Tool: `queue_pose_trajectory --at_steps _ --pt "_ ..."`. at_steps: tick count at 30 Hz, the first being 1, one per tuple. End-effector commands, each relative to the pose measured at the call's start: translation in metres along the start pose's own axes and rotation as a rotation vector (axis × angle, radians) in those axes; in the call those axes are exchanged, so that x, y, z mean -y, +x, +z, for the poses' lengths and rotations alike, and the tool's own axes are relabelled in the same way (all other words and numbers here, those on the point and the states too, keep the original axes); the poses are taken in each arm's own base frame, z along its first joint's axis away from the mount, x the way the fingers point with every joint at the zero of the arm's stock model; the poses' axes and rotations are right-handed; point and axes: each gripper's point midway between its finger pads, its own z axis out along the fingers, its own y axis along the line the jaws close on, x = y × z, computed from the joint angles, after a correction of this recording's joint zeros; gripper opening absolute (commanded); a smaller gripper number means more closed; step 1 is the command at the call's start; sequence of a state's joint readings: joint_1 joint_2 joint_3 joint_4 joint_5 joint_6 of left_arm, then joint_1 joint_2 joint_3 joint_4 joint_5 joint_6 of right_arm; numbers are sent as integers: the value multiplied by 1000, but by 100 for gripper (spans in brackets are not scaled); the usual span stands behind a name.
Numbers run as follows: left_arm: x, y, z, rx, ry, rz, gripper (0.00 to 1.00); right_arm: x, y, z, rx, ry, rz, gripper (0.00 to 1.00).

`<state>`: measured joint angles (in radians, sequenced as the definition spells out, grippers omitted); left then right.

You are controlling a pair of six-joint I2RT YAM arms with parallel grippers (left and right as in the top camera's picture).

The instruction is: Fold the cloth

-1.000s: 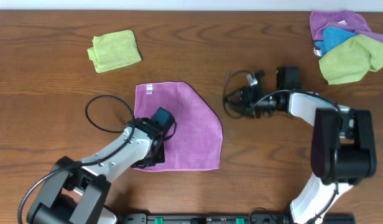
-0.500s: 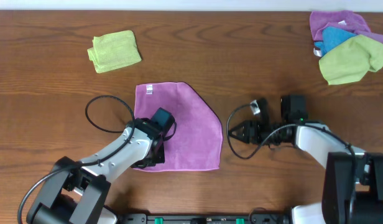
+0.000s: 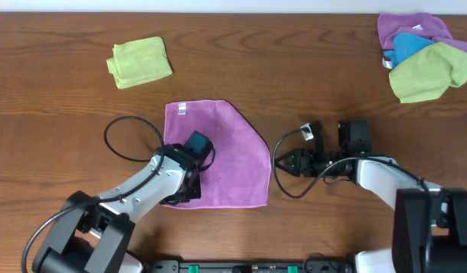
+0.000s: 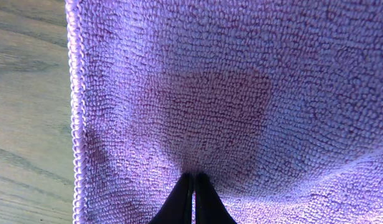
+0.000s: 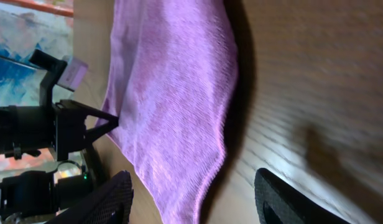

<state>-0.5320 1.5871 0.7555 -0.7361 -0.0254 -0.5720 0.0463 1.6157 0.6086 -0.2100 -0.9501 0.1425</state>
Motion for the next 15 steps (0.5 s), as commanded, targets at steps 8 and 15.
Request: queue_pose_trajectory --at_steps 8,15 --pt "-2 8 11 -31 0 20 6 5 8 13 -40 -39 81 65" --pt "-1 8 11 -31 1 34 6 10 7 26 -49 -114 118 65"
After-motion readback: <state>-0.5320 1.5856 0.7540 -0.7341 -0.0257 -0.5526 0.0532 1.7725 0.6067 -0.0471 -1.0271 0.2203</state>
